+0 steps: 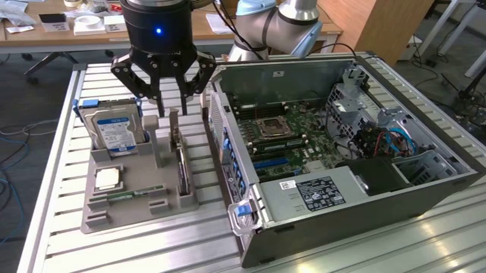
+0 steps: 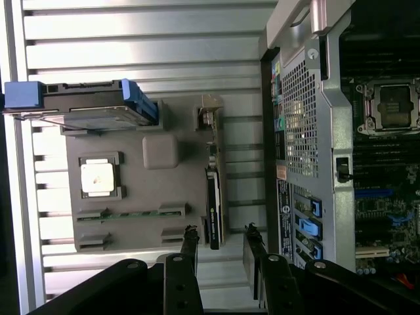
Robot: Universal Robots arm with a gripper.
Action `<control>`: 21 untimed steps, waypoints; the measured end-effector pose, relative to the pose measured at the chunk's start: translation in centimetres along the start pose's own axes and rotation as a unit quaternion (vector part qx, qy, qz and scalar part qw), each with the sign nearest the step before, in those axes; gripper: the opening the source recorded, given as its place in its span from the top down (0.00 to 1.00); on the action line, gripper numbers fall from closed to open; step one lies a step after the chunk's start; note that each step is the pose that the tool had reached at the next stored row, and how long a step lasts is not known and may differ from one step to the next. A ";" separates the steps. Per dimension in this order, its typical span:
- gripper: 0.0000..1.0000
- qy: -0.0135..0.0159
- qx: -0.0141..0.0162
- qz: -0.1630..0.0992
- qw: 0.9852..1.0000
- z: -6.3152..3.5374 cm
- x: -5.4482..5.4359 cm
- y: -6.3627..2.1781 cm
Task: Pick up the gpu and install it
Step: 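Pick up the gpu and move the gpu toward the slot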
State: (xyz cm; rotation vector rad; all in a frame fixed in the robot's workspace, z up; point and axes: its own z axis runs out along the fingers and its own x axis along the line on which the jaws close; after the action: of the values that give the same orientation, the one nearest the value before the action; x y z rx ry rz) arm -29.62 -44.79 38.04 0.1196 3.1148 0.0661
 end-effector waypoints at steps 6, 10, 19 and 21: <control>0.58 0.000 0.000 0.000 1.000 0.08 0.0 0.00; 0.58 0.000 0.000 0.000 1.000 0.30 0.0 -0.01; 0.58 0.000 0.000 0.000 1.000 0.42 0.0 -0.02; 0.58 0.000 0.000 0.000 1.000 0.50 0.0 -0.02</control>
State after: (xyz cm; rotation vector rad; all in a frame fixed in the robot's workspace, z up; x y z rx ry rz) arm -29.62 -44.79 37.54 0.1195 3.1146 0.0670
